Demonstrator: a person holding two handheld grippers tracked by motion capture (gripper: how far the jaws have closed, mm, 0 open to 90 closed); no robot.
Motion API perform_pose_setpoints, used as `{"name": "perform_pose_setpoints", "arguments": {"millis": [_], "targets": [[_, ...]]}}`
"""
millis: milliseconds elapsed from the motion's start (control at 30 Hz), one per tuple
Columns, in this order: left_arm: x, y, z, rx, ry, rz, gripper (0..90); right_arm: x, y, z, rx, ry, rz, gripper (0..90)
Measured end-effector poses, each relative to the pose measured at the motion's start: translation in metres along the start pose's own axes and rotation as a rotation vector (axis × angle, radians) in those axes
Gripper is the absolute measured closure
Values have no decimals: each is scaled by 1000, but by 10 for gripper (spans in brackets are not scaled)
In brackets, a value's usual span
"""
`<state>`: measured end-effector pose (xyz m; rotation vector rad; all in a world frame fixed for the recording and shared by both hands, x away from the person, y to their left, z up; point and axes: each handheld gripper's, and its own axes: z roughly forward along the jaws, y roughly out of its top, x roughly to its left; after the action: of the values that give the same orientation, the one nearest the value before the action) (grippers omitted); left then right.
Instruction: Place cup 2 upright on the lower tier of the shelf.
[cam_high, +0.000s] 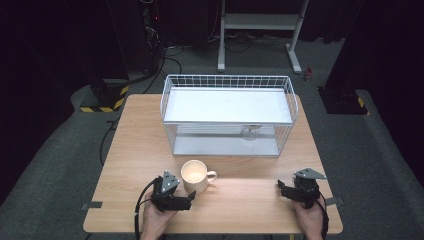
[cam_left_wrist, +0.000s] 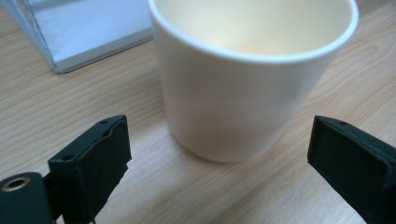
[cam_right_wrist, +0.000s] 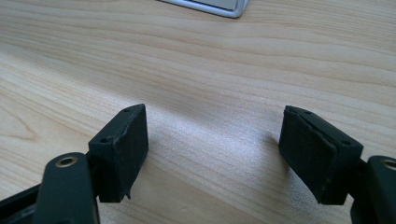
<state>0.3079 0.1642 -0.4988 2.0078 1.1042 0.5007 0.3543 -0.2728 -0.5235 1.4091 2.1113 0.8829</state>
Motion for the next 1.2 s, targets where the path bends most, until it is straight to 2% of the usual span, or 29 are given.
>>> {"name": "perform_pose_setpoints", "arguments": {"millis": [233, 500, 567, 833, 1000, 1200], "targets": [[-1, 8, 7, 4, -15, 18, 56, 0, 0, 0, 1, 0, 2, 239], [-3, 14, 16, -3, -13, 16, 55, 0, 0, 0, 0, 1, 0, 238], [-4, 16, 17, -7, -6, 29, 56, 0, 0, 0, 1, 0, 3, 238], [-3, 20, 25, -28, -19, 3, 48, 0, 0, 0, 2, 0, 3, 238], [-5, 22, 29, -45, -11, -2, 44, 0, 0, 0, 1, 1, 0, 238], [-8, 25, 36, -63, 18, 19, 53, 0, 0, 0, -1, 2, 0, 236]]}}
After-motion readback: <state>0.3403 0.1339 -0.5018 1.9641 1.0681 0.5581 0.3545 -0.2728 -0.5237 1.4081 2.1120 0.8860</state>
